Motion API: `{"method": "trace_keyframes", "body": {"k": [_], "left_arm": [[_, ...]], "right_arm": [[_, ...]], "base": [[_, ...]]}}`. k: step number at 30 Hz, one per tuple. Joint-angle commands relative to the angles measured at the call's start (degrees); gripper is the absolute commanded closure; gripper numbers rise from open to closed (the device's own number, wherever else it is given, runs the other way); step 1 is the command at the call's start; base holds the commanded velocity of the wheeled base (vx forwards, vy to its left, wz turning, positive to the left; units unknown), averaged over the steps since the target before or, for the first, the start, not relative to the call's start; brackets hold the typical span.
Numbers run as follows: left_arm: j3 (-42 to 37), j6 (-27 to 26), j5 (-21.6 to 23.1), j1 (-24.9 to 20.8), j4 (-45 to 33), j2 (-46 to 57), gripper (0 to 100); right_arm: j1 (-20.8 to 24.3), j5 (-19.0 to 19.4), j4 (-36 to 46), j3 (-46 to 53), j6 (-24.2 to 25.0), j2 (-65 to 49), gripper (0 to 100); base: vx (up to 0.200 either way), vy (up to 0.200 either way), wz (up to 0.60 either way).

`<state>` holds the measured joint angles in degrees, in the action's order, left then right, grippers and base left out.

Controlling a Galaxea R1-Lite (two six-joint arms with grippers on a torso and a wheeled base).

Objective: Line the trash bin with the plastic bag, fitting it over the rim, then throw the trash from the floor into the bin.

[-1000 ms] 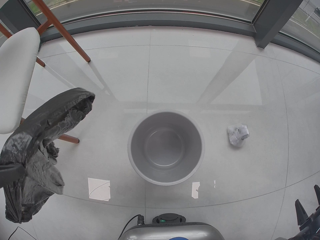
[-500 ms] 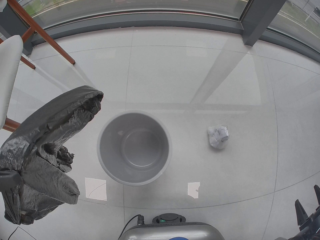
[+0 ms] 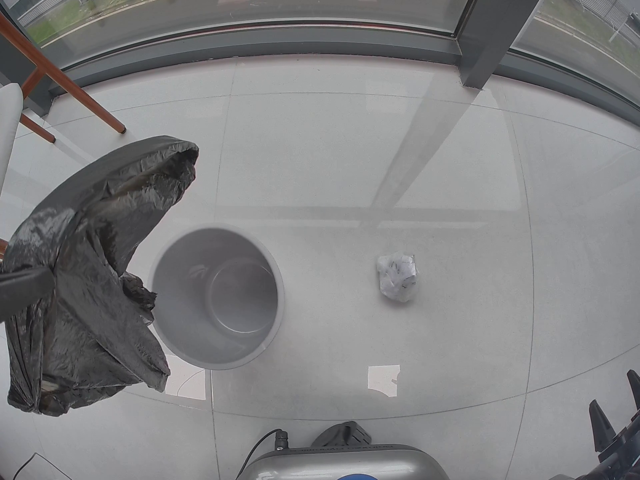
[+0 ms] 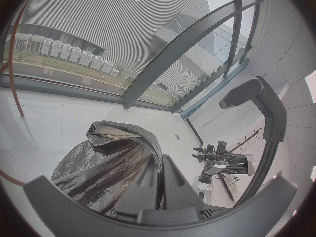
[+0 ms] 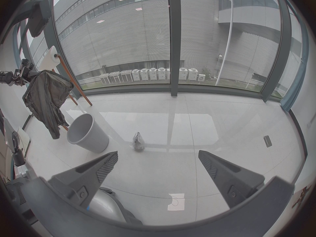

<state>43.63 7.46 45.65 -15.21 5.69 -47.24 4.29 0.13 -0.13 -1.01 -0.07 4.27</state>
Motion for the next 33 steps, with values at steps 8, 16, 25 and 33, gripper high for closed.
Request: {"method": "trace_keyframes", "body": {"k": [8, 16, 25, 33], "left_arm": [[-0.12, 0.01, -0.04, -0.08, 4.41, -4.18, 100], [-1.0, -0.34, -0.21, -0.08, 4.68, -7.43, 100], [-1.79, -0.52, -0.21, -0.17, 7.67, -12.18, 100], [0.75, -0.25, -0.48, -1.49, 18.21, -19.91, 100]], "right_arm": [[0.02, 0.04, -0.04, 1.01, -0.01, 0.13, 0], [0.02, -0.05, -0.04, 1.01, 0.07, 0.13, 0], [0.02, -0.05, -0.04, 1.01, 0.07, 0.13, 0], [0.02, -0.05, -0.04, 1.01, 0.07, 0.13, 0]], "base": [[0.0, 0.0, 0.0], [0.0, 0.0, 0.0], [0.0, 0.0, 0.0], [0.0, 0.0, 0.0]]}}
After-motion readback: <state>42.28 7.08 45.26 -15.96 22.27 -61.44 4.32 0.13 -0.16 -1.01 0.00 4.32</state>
